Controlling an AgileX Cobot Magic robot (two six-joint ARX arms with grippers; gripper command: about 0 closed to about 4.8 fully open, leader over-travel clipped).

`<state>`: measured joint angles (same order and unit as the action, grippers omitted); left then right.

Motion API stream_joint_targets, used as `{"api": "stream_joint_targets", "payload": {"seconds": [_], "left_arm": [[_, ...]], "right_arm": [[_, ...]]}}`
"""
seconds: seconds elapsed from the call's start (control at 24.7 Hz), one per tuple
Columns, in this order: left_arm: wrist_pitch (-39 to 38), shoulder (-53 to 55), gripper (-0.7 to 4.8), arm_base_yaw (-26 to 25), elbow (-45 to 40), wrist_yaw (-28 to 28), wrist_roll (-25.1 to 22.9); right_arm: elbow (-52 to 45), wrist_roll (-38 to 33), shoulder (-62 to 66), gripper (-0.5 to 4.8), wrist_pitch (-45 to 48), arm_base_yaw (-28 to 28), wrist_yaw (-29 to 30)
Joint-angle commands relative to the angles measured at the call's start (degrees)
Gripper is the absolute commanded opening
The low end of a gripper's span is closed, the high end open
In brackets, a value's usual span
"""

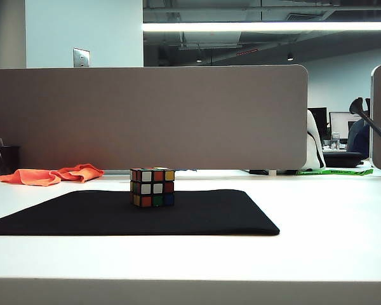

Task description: Pick up the cube on the right side of the mouse pad, then place it in the center of the mouse pad.

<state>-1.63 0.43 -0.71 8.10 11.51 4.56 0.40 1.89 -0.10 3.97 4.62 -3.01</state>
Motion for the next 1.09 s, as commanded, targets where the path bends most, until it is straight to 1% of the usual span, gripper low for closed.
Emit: {"api": "stream_joint_targets", "payload": {"seconds": [0.04,0.08,0.2,0.28,0.45,0.61,0.77,1.09], "left_arm": [[0.4,0.0,-0.06,0.0,0.2,0.1,-0.3],[0.4,0.0,-0.06,0.0,0.2,0.1,-1.1],[0.3,0.0,-0.06,0.0,0.2,0.1,-5.6],[0.3,0.0,-0.06,0.0,0.2,-0.8,-6.8],[-1.1,0.0,-0.06,0.0,0.2,-5.5,-6.7],[-1.8,0.0,-0.06,0.0,0.2,-5.9,-6.6],[-1.7,0.0,-0.06,0.0,0.3,-9.3,-3.7],[-1.6,0.0,-0.06,0.0,0.3,-9.4,-3.7]], "right_arm": [[-0.1,1.4,0.0,-0.01,-1.3,0.0,-1.4],[-0.1,1.4,0.0,-0.01,-1.2,0.0,-1.4],[-0.1,1.4,0.0,-0.01,-1.2,0.0,-1.4],[-0.1,1.4,0.0,-0.01,-1.1,0.0,-1.4],[-0.1,1.4,0.0,-0.01,-1.1,0.0,-1.4],[-0.1,1.4,0.0,-0.01,-0.5,0.0,-1.4],[-0.1,1.4,0.0,-0.01,-0.5,0.0,-1.4],[-0.1,1.4,0.0,-0.01,-0.5,0.0,-1.4]]}}
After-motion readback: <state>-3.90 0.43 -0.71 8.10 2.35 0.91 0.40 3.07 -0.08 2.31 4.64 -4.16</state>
